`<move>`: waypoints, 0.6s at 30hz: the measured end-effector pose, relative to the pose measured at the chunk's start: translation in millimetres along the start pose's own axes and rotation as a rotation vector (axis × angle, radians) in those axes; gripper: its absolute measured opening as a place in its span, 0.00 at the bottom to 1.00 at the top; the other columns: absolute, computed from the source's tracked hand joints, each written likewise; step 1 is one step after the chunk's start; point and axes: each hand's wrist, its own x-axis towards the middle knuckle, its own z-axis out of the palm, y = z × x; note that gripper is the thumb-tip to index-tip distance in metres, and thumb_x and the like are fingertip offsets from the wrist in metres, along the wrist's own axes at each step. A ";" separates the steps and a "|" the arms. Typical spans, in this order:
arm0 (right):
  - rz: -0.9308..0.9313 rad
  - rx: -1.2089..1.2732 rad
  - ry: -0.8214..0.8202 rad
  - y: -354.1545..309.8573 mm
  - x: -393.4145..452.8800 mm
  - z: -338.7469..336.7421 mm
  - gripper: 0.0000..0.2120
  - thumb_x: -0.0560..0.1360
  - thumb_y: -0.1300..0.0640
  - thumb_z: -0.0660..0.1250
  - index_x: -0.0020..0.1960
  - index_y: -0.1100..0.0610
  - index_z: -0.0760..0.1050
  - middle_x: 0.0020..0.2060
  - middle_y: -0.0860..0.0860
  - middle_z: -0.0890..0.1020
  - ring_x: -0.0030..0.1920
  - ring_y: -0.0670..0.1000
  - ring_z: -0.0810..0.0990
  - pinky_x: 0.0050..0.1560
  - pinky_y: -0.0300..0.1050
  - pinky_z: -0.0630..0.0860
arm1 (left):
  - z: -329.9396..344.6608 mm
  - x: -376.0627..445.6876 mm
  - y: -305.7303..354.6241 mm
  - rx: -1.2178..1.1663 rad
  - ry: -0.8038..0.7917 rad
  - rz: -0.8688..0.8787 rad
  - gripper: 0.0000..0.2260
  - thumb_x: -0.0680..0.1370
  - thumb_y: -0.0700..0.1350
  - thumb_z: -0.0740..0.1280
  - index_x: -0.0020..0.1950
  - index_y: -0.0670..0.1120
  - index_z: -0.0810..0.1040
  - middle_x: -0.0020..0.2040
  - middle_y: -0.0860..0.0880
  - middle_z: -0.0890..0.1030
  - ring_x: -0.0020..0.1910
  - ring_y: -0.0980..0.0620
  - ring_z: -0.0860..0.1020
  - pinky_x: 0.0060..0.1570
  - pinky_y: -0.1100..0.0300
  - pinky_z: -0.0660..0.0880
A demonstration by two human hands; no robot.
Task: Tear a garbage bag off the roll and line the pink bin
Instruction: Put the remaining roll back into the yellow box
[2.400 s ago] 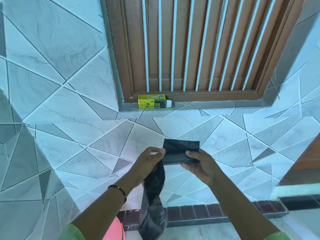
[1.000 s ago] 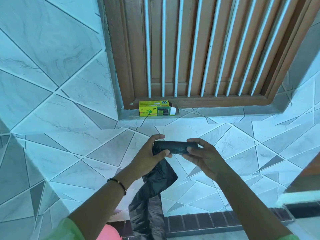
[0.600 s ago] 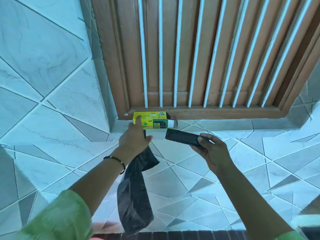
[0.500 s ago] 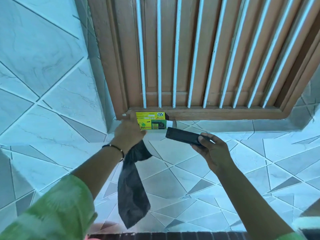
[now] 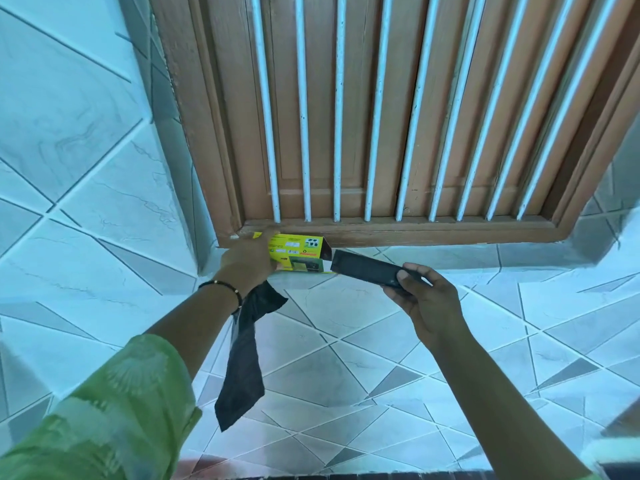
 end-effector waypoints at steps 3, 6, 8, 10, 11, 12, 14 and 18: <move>-0.182 -0.041 0.005 -6.0 -7.8 4.2 0.07 0.74 0.70 0.65 0.46 0.59 0.75 0.44 0.58 0.79 0.38 0.52 0.83 0.42 0.43 0.82 | 6.9 -24.5 -3.6 -0.181 0.082 0.063 0.31 0.74 0.53 0.69 0.73 0.57 0.60 0.55 0.41 0.79 0.58 0.38 0.76 0.54 0.49 0.73; -0.375 -0.181 -0.012 -8.7 -21.4 9.7 0.10 0.73 0.71 0.66 0.46 0.57 0.76 0.43 0.54 0.78 0.43 0.53 0.81 0.45 0.45 0.82 | 13.8 -48.0 -7.7 -0.299 0.070 0.082 0.31 0.73 0.56 0.69 0.73 0.57 0.61 0.43 0.45 0.77 0.54 0.39 0.77 0.50 0.52 0.74; -0.469 -0.301 -0.025 -6.6 -33.2 12.2 0.11 0.73 0.71 0.67 0.46 0.56 0.76 0.43 0.52 0.79 0.44 0.52 0.80 0.47 0.45 0.82 | 19.5 -59.6 -14.2 -0.353 0.063 0.076 0.31 0.72 0.57 0.69 0.72 0.57 0.62 0.48 0.43 0.80 0.54 0.39 0.78 0.50 0.52 0.74; -0.548 -0.463 -0.040 -2.6 -44.3 11.4 0.10 0.72 0.69 0.68 0.48 0.55 0.76 0.44 0.51 0.81 0.44 0.52 0.80 0.47 0.43 0.80 | 24.3 -70.9 -21.8 -0.395 0.063 0.065 0.30 0.72 0.58 0.70 0.71 0.57 0.63 0.52 0.43 0.81 0.53 0.39 0.78 0.50 0.52 0.74; -0.586 -0.556 -0.050 -0.2 -49.1 10.0 0.10 0.72 0.68 0.68 0.49 0.55 0.77 0.44 0.50 0.81 0.45 0.52 0.80 0.47 0.41 0.79 | 25.8 -76.4 -24.9 -0.408 0.063 0.062 0.30 0.72 0.58 0.70 0.71 0.57 0.63 0.52 0.44 0.81 0.53 0.40 0.78 0.50 0.53 0.75; -0.618 -0.636 -0.063 2.8 -55.0 9.1 0.10 0.72 0.68 0.69 0.49 0.55 0.77 0.45 0.50 0.82 0.45 0.50 0.80 0.45 0.37 0.77 | 26.9 -83.3 -28.5 -0.414 0.062 0.060 0.29 0.72 0.58 0.69 0.71 0.57 0.64 0.51 0.44 0.81 0.52 0.40 0.78 0.49 0.53 0.75; -0.659 -0.718 -0.089 8.1 -65.4 7.8 0.11 0.72 0.68 0.69 0.50 0.55 0.77 0.46 0.52 0.82 0.45 0.48 0.79 0.43 0.30 0.74 | 28.3 -95.3 -32.7 -0.422 0.059 0.061 0.29 0.72 0.58 0.69 0.71 0.57 0.64 0.52 0.44 0.81 0.53 0.41 0.78 0.49 0.53 0.74; -0.642 -0.696 -0.052 15.6 -87.6 11.2 0.14 0.72 0.68 0.69 0.47 0.48 0.76 0.44 0.50 0.82 0.44 0.51 0.80 0.43 0.36 0.76 | 28.5 -123.0 -45.1 -0.447 0.037 0.064 0.28 0.72 0.57 0.70 0.70 0.58 0.65 0.54 0.45 0.81 0.54 0.41 0.78 0.51 0.53 0.74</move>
